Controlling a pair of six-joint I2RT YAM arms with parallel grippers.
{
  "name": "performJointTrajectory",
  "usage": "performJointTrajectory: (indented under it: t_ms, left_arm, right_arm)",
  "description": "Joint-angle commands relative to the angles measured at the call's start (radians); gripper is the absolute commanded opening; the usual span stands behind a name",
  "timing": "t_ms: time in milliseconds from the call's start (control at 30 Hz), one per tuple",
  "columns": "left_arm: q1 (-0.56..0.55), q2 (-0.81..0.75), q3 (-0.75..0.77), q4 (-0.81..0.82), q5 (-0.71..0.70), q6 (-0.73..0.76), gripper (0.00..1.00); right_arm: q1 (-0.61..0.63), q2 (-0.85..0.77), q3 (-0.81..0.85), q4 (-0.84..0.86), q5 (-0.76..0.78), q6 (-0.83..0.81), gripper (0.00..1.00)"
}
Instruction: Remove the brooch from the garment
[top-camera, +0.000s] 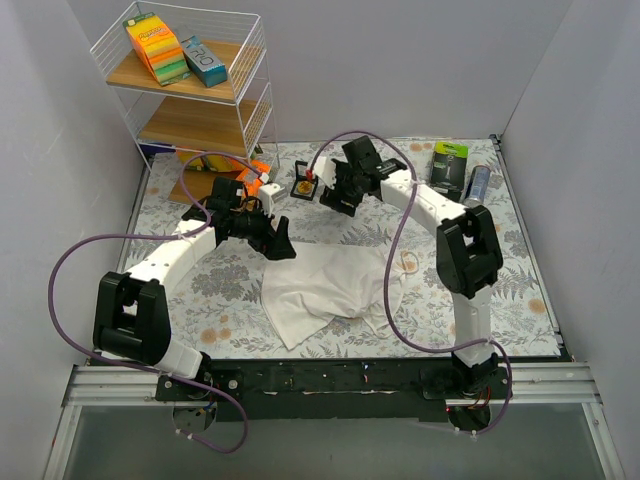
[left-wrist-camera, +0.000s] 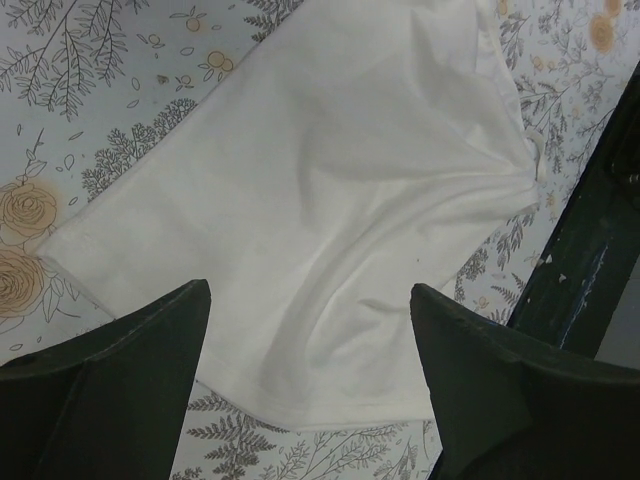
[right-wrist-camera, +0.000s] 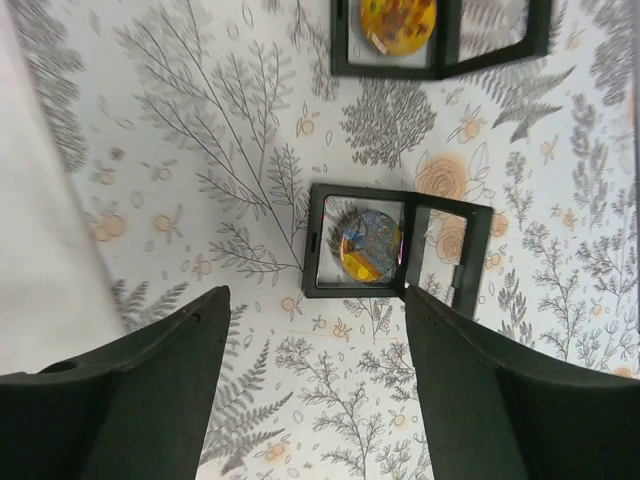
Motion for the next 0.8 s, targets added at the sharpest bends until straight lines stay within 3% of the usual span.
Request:
performJointTrajectory:
  t_ms: [0, 133, 233, 400, 533, 767]
  left_arm:
    - [0.006, -0.043, 0.039, 0.059, 0.049, -0.051, 0.98]
    - [0.006, -0.053, 0.026, 0.09, 0.033, -0.08, 0.98]
    - [0.006, -0.043, 0.002, 0.131, -0.012, -0.12, 0.98]
    - [0.006, -0.017, -0.033, 0.216, -0.127, -0.266, 0.98]
    - [0.006, -0.013, -0.04, 0.234, -0.194, -0.312, 0.98]
    - [0.006, 0.0, -0.033, 0.288, -0.274, -0.395, 0.98]
  right_arm:
    - [-0.002, -0.193, 0.076, -0.089, -0.142, 0.193, 0.79]
    - [-0.002, -0.328, 0.022, -0.074, -0.039, 0.417, 0.83]
    - [-0.002, -0.415, -0.03, -0.072, 0.202, 0.567, 0.91]
    - [-0.007, -0.618, -0.29, 0.012, 0.475, 0.54, 0.98]
    - [-0.037, -0.716, -0.407, 0.011, 0.5, 0.55, 0.98]
    - [-0.064, -0.817, -0.461, -0.018, 0.502, 0.527, 0.98]
